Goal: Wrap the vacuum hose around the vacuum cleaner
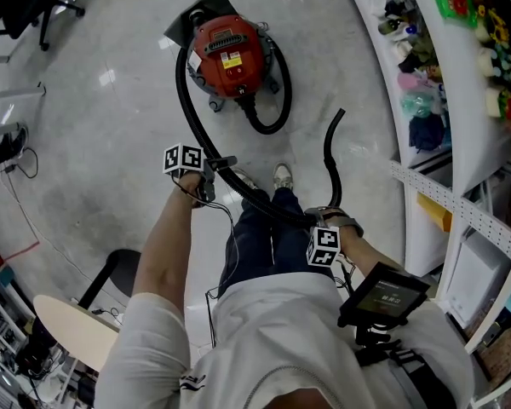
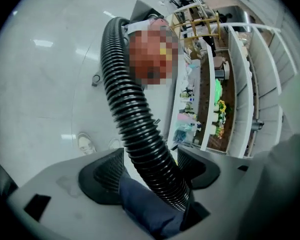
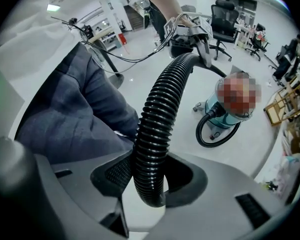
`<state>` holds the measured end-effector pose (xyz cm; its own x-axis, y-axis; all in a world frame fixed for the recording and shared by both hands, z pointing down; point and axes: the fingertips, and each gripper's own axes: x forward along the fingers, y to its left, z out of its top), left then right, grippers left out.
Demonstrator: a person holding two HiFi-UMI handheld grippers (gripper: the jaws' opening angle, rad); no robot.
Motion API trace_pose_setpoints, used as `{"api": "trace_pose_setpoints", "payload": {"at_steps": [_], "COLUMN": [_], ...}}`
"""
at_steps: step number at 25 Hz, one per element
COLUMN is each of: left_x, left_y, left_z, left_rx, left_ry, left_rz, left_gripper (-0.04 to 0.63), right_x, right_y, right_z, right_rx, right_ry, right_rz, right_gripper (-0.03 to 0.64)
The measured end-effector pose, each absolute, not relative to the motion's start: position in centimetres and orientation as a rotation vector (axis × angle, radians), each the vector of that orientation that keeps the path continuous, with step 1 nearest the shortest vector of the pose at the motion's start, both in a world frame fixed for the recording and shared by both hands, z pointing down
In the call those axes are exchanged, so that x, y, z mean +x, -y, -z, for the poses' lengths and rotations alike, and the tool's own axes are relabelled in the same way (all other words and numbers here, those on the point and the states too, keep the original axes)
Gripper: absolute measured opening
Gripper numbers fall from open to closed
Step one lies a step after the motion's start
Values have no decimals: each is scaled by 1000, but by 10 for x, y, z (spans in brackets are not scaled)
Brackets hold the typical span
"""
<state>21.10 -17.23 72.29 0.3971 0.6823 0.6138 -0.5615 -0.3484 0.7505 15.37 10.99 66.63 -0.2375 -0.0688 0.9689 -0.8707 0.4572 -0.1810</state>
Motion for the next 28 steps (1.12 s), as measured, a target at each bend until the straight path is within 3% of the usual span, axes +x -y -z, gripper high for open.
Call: {"api": "trace_pose_setpoints", "payload": {"at_steps": [10, 17, 22, 28], "left_x": [213, 201, 183, 210], "left_y": [184, 218, 243, 246], "left_z": [-716, -720, -724, -710], "left_rx": [1643, 1492, 1813, 2498], "left_ry": [-251, -133, -272, -622], "left_rz": [-1413, -1244, -1496, -1672], "left_gripper": [322, 330, 330, 330], "right_x": [168, 180, 193, 198], "right_y": [-111, -120, -122, -118], "right_z": [-665, -664, -663, -666], "right_rx": [763, 706, 692, 652], "right_ry": [1615, 1559, 1507, 1494], "right_rz": [-899, -914, -916, -904], "right_gripper": [175, 175, 175, 175]}}
